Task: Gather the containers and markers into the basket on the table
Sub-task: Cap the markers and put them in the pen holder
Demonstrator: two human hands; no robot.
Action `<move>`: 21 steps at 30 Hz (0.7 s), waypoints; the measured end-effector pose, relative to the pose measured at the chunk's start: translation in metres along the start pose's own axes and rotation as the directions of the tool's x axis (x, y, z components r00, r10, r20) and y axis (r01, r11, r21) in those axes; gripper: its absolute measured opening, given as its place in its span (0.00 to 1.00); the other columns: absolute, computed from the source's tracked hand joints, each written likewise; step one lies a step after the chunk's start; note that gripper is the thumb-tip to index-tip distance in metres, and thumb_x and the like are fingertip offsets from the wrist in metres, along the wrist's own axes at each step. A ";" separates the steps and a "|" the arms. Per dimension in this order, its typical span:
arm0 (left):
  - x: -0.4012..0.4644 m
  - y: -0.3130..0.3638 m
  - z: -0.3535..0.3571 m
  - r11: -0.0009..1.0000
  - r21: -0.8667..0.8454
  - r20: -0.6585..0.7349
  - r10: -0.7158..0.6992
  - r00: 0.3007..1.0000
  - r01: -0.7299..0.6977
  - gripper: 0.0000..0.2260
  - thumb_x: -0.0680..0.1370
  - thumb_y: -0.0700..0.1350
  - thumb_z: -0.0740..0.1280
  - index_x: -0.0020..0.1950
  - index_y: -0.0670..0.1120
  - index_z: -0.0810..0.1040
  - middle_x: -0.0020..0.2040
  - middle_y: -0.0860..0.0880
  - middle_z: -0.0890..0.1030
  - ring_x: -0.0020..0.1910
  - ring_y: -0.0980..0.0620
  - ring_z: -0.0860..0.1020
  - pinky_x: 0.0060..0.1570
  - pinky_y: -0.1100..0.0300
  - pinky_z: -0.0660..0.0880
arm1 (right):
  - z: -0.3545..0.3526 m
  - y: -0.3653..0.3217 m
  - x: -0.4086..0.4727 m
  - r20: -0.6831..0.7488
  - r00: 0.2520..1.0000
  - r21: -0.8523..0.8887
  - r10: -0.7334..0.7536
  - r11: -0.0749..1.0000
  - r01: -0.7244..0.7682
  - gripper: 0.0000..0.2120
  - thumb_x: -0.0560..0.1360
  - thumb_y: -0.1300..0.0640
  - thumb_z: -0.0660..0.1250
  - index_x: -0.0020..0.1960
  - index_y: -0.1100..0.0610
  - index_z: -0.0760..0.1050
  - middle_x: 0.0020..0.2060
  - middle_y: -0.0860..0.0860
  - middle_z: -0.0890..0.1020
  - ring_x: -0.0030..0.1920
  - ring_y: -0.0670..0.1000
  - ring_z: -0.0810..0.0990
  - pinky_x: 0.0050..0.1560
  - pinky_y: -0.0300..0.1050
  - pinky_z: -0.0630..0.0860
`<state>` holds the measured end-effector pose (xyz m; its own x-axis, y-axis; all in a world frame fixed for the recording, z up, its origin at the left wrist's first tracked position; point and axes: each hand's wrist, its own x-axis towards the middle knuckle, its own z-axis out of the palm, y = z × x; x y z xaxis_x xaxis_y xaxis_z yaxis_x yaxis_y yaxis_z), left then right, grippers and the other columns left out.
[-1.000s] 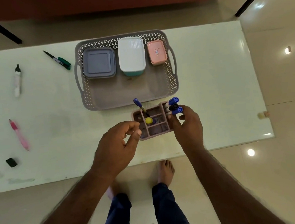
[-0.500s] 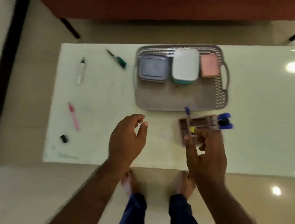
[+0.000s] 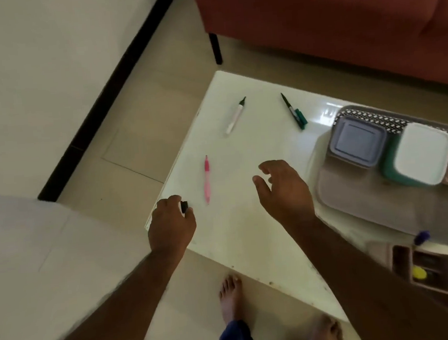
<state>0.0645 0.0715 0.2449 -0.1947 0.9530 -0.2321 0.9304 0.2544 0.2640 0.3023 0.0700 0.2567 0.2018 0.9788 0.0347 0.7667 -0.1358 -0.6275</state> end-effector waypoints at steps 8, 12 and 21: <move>0.034 -0.014 0.020 0.996 -0.081 0.105 -0.016 0.994 0.024 0.21 0.76 0.52 0.68 0.67 0.48 0.73 0.59 0.44 0.77 0.56 0.44 0.79 0.51 0.50 0.77 | 0.034 -0.004 0.075 0.146 0.984 -0.105 0.098 0.991 -0.083 0.17 0.77 0.50 0.66 0.64 0.53 0.74 0.57 0.51 0.79 0.55 0.54 0.79 0.54 0.48 0.75; 0.045 -0.016 0.028 0.993 -0.111 0.114 -0.026 0.993 0.039 0.17 0.78 0.48 0.68 0.65 0.47 0.74 0.58 0.44 0.76 0.54 0.44 0.79 0.51 0.50 0.77 | 0.050 -0.013 0.116 0.254 0.962 -0.185 0.100 0.981 -0.053 0.23 0.78 0.47 0.64 0.71 0.50 0.67 0.63 0.54 0.74 0.60 0.56 0.77 0.57 0.51 0.75; 0.027 -0.025 0.046 0.980 -0.197 0.027 -0.032 0.999 0.037 0.11 0.76 0.41 0.70 0.58 0.42 0.78 0.54 0.45 0.77 0.53 0.46 0.78 0.50 0.56 0.76 | 0.102 -0.047 0.166 0.429 0.873 -0.481 0.231 0.877 0.004 0.33 0.76 0.33 0.55 0.76 0.49 0.57 0.79 0.60 0.46 0.72 0.63 0.62 0.63 0.59 0.68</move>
<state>0.0501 0.0831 0.1887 -0.2160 0.9394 -0.2661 0.8433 0.3169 0.4341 0.2374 0.2549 0.2128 0.0921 0.8890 -0.4485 0.9662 -0.1887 -0.1756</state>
